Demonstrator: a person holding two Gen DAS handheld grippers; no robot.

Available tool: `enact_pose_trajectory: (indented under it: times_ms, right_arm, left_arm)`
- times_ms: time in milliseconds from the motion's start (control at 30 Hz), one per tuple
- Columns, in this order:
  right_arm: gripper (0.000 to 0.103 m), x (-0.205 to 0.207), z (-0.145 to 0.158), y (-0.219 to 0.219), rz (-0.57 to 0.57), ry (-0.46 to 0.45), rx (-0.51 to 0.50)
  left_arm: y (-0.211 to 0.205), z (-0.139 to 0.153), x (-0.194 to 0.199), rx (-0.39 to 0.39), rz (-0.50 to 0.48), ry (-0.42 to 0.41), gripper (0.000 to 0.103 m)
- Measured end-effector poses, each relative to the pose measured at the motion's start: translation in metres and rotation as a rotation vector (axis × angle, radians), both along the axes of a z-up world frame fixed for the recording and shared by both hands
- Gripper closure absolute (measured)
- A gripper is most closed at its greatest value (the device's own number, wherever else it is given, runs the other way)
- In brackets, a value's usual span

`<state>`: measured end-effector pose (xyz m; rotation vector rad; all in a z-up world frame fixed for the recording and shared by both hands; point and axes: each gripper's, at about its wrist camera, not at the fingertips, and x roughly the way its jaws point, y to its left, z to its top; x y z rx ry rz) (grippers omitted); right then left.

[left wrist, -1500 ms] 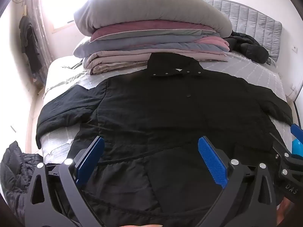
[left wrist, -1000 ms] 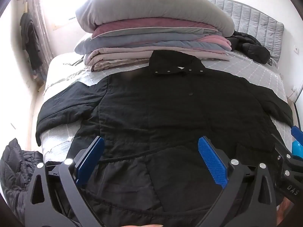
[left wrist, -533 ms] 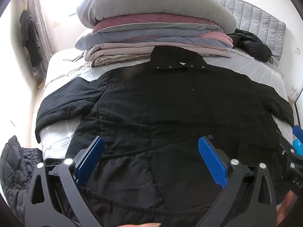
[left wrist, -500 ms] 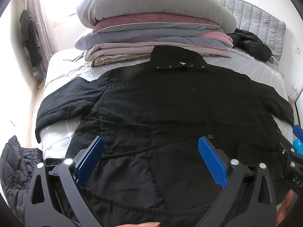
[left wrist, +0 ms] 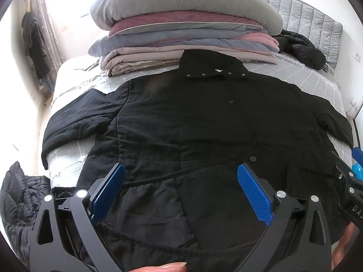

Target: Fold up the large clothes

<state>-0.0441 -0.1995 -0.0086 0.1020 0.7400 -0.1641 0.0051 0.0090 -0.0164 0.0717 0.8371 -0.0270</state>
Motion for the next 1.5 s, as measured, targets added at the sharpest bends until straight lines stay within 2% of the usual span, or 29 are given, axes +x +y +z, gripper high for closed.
enact_pose_trajectory:
  times_ms: [700,1500]
  right_arm:
    - [0.006,0.0010,-0.0033,-0.0001,-0.010,0.025,-0.001]
    - [0.006,-0.0002,-0.0037,0.0032,0.034,0.027,0.005]
  left_arm:
    - [-0.0005,-0.0049,0.0016,0.007,-0.001,0.017,0.007]
    - [0.0090,-0.0083,-0.0039,0.043,0.007,0.018,0.007]
